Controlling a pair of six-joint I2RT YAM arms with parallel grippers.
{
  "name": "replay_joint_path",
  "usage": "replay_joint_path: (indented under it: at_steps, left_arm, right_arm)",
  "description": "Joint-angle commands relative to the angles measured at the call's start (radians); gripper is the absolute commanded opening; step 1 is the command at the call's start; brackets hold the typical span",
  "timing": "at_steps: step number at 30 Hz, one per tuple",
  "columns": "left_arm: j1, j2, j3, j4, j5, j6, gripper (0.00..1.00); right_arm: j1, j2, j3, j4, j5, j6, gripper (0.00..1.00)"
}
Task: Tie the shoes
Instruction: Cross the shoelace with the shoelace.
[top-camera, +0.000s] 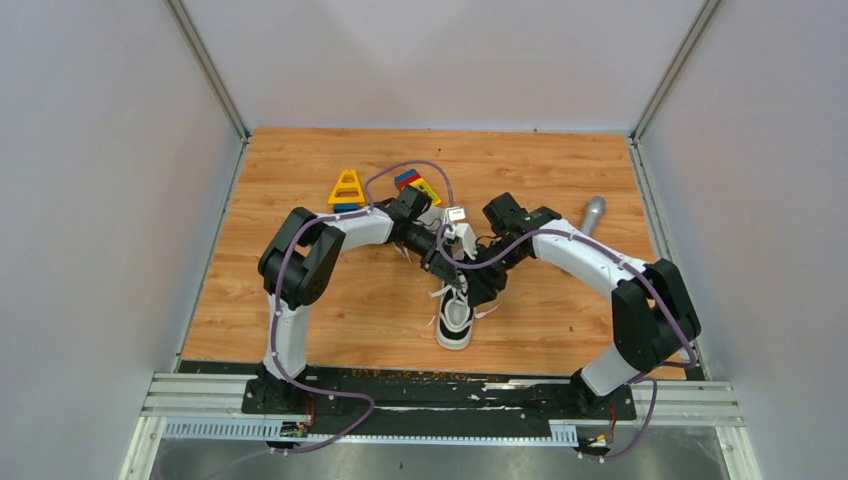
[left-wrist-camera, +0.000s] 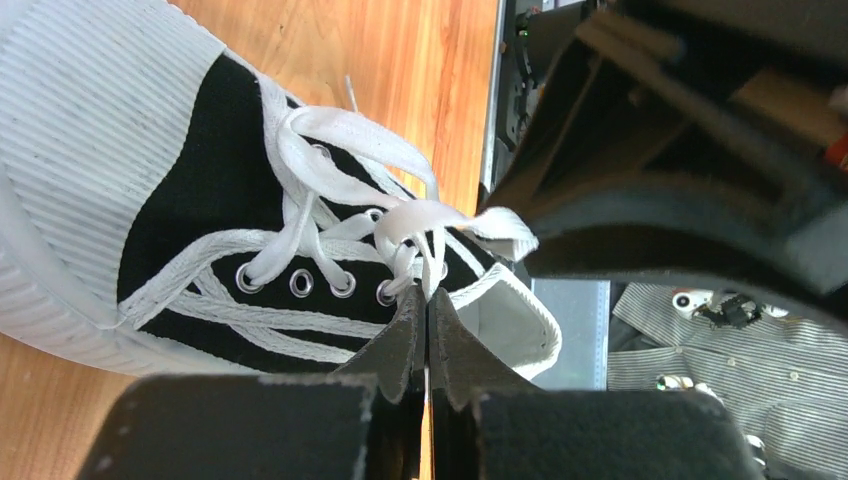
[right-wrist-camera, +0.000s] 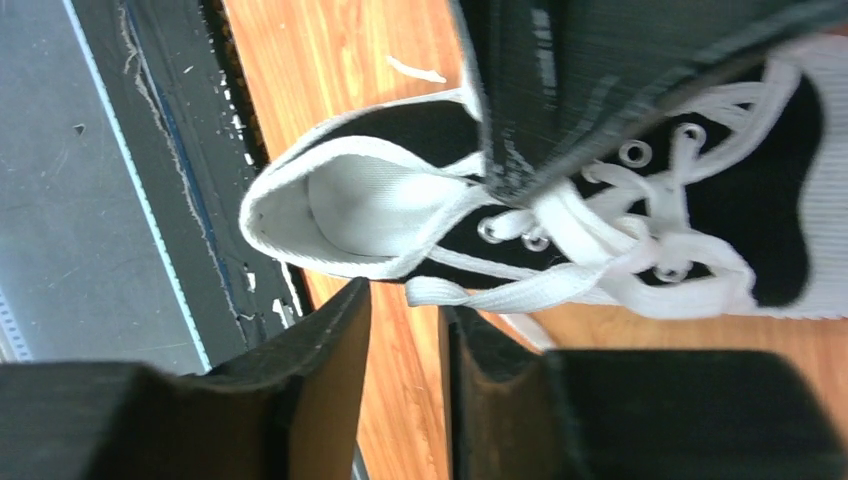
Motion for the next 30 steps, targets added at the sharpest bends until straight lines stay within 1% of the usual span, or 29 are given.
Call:
replay_joint_path:
  at_steps: [1, 4, 7, 9, 15, 18, 21, 23, 26, 30]
  left_arm:
    - [0.001, -0.036, -0.021, 0.035, 0.028, 0.05, 0.0]
    - [0.007, -0.021, -0.012, 0.055, 0.037, 0.057, 0.0]
    - [0.011, -0.011, -0.002, 0.077, 0.042, 0.043, 0.0]
    - [0.01, 0.007, 0.016, 0.058, 0.045, 0.047, 0.0]
    - [0.01, 0.034, 0.088, -0.083, 0.034, 0.091, 0.0]
    - [0.011, 0.04, 0.105, -0.121, 0.03, 0.092, 0.0]
    - [0.009, 0.055, 0.127, -0.132, 0.034, 0.083, 0.0]
    - [0.01, 0.064, 0.142, -0.131, 0.041, 0.067, 0.0]
    - [0.011, 0.076, 0.142, -0.087, 0.056, -0.001, 0.0]
    - [0.011, 0.072, 0.091, 0.036, 0.075, -0.112, 0.0]
  right_arm:
    - [-0.07, -0.004, 0.015, 0.051, -0.005, -0.02, 0.36]
    - [-0.109, 0.023, 0.038, 0.054, -0.031, -0.042, 0.4]
    - [-0.141, 0.072, 0.07, 0.046, -0.061, -0.053, 0.4]
    - [-0.159, 0.104, 0.088, 0.036, -0.079, -0.055, 0.4]
    - [-0.184, 0.16, 0.143, 0.019, -0.149, -0.024, 0.4]
    - [-0.185, 0.179, 0.179, 0.004, -0.186, 0.013, 0.31]
    - [-0.181, 0.168, 0.199, -0.011, -0.22, 0.032, 0.15]
    - [-0.172, 0.152, 0.199, -0.009, -0.23, 0.04, 0.08]
    - [-0.156, 0.131, 0.188, 0.0, -0.232, 0.054, 0.03]
    - [-0.123, 0.104, 0.137, 0.004, -0.229, 0.022, 0.01]
